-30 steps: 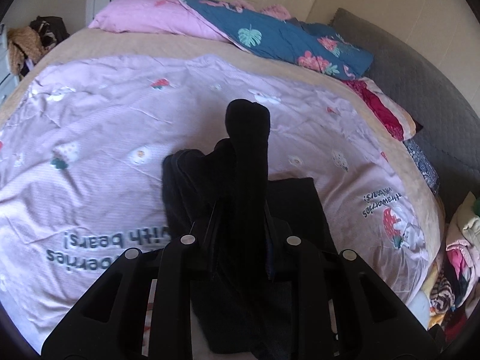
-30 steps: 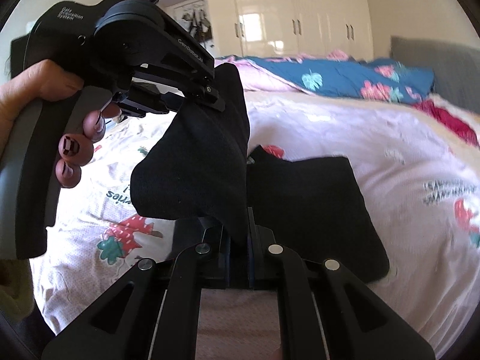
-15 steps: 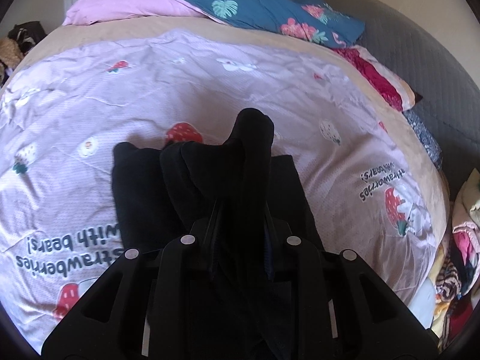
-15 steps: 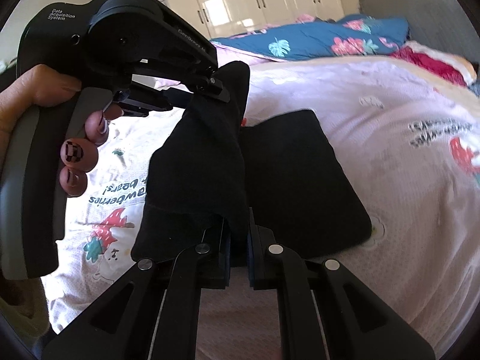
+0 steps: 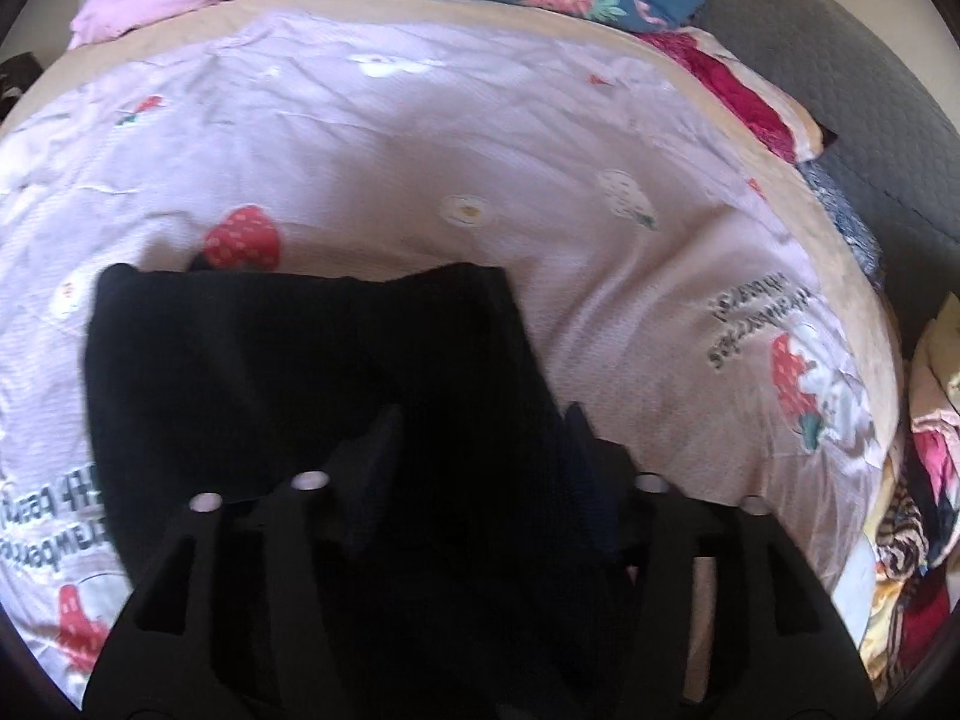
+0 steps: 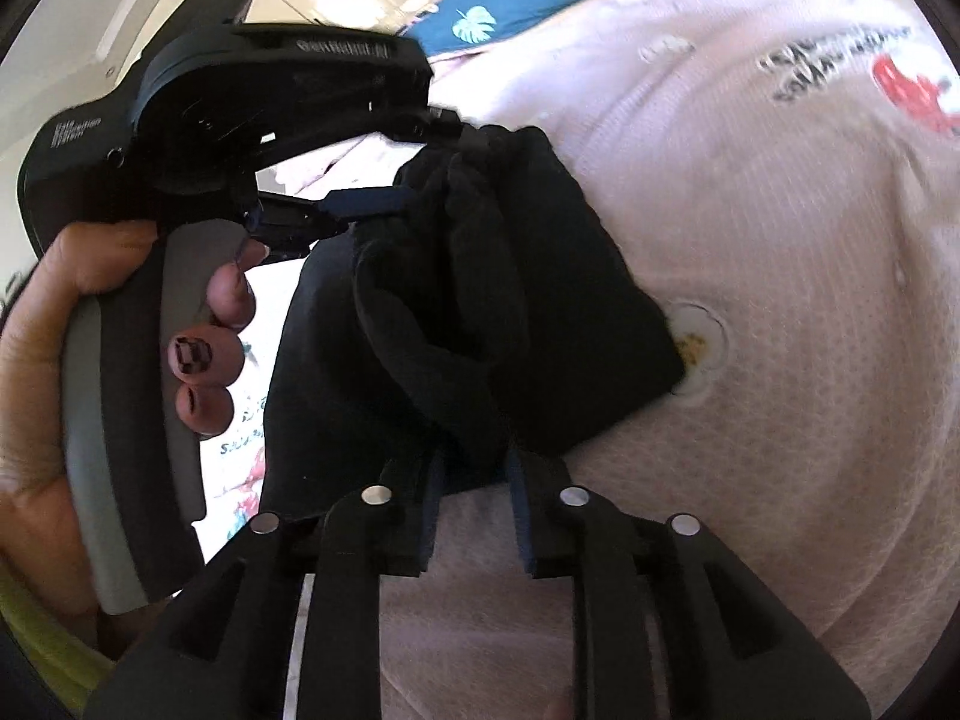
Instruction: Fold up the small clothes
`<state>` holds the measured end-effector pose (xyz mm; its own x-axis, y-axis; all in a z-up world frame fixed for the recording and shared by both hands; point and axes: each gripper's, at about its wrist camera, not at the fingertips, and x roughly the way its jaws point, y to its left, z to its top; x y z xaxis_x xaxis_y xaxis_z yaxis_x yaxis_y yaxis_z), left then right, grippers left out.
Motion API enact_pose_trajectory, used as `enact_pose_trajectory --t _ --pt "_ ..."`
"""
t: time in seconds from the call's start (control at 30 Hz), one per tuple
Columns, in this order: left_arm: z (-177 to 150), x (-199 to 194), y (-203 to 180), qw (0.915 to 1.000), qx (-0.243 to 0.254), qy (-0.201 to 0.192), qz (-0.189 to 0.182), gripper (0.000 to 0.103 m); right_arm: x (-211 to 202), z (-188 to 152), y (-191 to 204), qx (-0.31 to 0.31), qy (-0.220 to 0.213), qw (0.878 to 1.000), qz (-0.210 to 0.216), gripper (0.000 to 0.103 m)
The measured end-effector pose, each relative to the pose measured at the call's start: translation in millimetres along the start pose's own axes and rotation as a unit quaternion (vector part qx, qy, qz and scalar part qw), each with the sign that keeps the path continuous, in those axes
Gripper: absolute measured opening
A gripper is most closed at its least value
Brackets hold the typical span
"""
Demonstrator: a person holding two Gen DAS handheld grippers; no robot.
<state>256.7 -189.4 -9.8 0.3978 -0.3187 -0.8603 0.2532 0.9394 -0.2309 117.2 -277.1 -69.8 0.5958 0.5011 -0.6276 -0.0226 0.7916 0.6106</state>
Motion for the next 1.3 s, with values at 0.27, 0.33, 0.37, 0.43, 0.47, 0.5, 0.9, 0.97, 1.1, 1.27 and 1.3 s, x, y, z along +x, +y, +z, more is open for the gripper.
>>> enact_pose_trajectory --t 0.27,0.33,0.37,0.43,0.47,0.5,0.9,0.97,1.1,1.27,1.3 --pt "-14 -53 35 0.9956 -0.035 -0.079 -0.037 0.073 -29 9 0 -0.013 0.000 1.000 0.013 0.060" --pt "-26 -71 56 0.9937 -0.040 -0.104 -0.004 0.075 -49 23 11 -0.033 -0.031 0.999 0.017 0.067" --pt "-35 -77 70 0.9927 -0.043 -0.111 0.019 0.075 -55 32 14 -0.034 -0.043 0.998 0.022 0.073" --pt "-49 -78 90 0.9915 -0.057 -0.108 0.046 0.075 -54 59 21 -0.031 -0.049 0.997 0.047 0.077" --pt "-57 -76 98 0.9914 -0.064 -0.103 0.049 0.075 -48 69 23 -0.034 -0.038 0.997 0.050 0.080" --pt "-63 -74 104 0.9915 -0.066 -0.099 0.053 0.075 -33 83 29 -0.048 -0.014 0.998 0.036 0.081" --pt "-84 -58 109 0.9924 -0.065 -0.092 0.050 0.075 65 111 48 -0.114 0.103 0.988 -0.035 0.021" --pt "-82 -59 105 0.9929 -0.063 -0.093 0.041 0.075 58 111 55 -0.147 0.091 0.984 -0.031 0.013" --pt "-80 -60 96 0.9937 -0.057 -0.095 0.017 0.075 34 133 67 -0.194 0.044 0.980 -0.005 0.009" --pt "-81 -55 82 0.9946 -0.050 -0.090 0.003 0.075 34 142 48 -0.206 0.044 0.977 -0.039 0.009" --pt "-83 -54 78 0.9951 -0.044 -0.088 0.005 0.075 38 141 38 -0.197 0.047 0.978 -0.045 0.009"
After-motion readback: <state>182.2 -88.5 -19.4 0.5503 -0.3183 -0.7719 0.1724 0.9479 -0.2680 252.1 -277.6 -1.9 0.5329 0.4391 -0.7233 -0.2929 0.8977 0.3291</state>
